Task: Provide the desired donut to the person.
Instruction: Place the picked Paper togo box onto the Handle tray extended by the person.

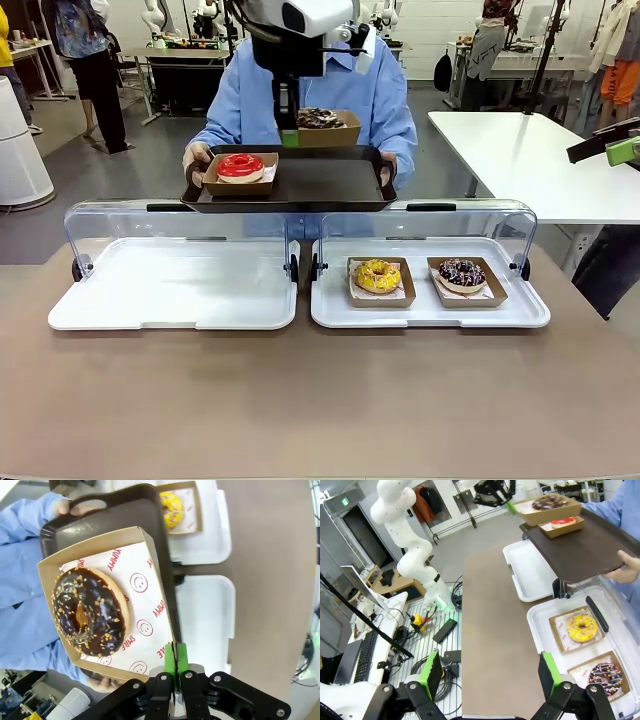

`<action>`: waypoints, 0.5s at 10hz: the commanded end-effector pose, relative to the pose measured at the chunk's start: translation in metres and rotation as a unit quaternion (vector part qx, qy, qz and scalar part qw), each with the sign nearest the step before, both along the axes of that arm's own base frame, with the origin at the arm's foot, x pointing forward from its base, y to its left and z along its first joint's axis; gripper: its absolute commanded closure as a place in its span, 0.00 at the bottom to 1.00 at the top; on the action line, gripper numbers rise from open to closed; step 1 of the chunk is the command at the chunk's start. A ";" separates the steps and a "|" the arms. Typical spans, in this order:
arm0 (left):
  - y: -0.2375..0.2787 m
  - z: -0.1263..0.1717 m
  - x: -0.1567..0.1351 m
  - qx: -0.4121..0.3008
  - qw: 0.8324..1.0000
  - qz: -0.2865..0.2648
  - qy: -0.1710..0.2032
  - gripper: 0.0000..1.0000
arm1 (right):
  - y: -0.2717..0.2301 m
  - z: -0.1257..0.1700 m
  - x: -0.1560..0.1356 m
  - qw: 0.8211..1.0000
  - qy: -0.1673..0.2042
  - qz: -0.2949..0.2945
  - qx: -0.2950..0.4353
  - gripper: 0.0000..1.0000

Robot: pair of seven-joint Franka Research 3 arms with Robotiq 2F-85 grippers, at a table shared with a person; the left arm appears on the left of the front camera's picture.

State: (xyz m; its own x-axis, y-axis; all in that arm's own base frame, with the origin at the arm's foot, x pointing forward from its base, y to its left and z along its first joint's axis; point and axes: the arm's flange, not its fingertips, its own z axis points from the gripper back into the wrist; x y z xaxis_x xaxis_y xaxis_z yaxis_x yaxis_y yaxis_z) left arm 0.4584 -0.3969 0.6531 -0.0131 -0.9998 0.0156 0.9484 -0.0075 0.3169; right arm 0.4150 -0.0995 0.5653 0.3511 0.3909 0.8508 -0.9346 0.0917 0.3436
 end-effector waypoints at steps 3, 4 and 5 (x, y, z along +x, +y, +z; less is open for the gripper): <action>-0.015 -0.019 0.050 -0.010 1.000 -0.006 -0.022 0.99 | 0.001 0.001 0.000 1.000 -0.003 0.004 0.006 0.00; -0.011 -0.030 0.059 -0.017 1.000 -0.003 -0.017 0.99 | 0.001 0.001 0.000 1.000 -0.003 0.004 0.006 0.00; -0.008 -0.040 0.069 -0.012 1.000 -0.009 -0.012 0.99 | 0.001 0.001 0.000 1.000 -0.003 0.004 0.006 0.00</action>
